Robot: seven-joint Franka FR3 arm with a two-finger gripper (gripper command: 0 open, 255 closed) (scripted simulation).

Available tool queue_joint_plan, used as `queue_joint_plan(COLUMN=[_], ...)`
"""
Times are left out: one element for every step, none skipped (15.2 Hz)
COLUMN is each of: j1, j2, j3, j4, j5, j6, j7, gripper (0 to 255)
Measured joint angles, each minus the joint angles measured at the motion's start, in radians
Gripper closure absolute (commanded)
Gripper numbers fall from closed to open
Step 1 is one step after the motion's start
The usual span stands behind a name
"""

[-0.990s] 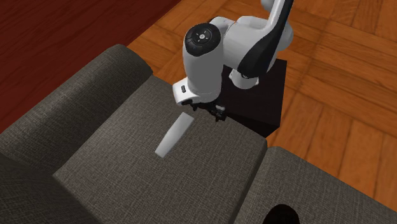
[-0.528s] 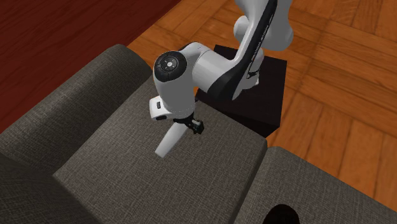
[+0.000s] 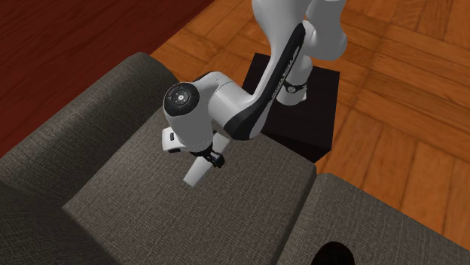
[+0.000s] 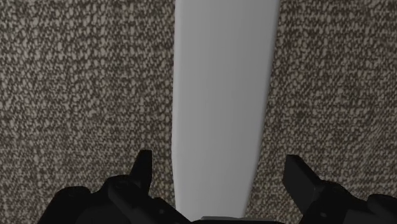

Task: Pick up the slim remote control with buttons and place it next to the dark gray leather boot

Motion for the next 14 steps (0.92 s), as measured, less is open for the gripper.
queue_joint_plan(j1=[0.000,-0.001,-0.002,-0.002,-0.002,-0.003,-0.003,-0.003,-0.003,-0.003,-0.003,-0.003,-0.003,-0.003], j2=[0.007,0.017,0.024,0.030,0.033,0.035,0.036,0.036,0.037,0.037,0.037,0.036,0.037,0.037], j3=[0.001,0.002,0.002,0.003,0.003,0.004,0.004,0.004,0.004,0.004,0.004,0.004,0.004,0.004], j4=[-0.006,-0.010,-0.014,-0.017,-0.020,-0.021,-0.021,-0.022,-0.021,-0.021,-0.021,-0.021,-0.021,-0.021], j5=[0.002,0.007,0.010,0.012,0.014,0.015,0.015,0.015,0.015,0.015,0.015,0.015,0.015,0.016], j6=[0.012,0.026,0.038,0.045,0.052,0.055,0.056,0.057,0.057,0.057,0.057,0.057,0.057,0.057], j7=[0.000,-0.004,-0.006,-0.007,-0.008,-0.009,-0.009,-0.009,-0.009,-0.009,-0.009,-0.009,-0.009,-0.009], gripper=[0,0,0,0,0,0,0,0,0,0,255,255,255,255])
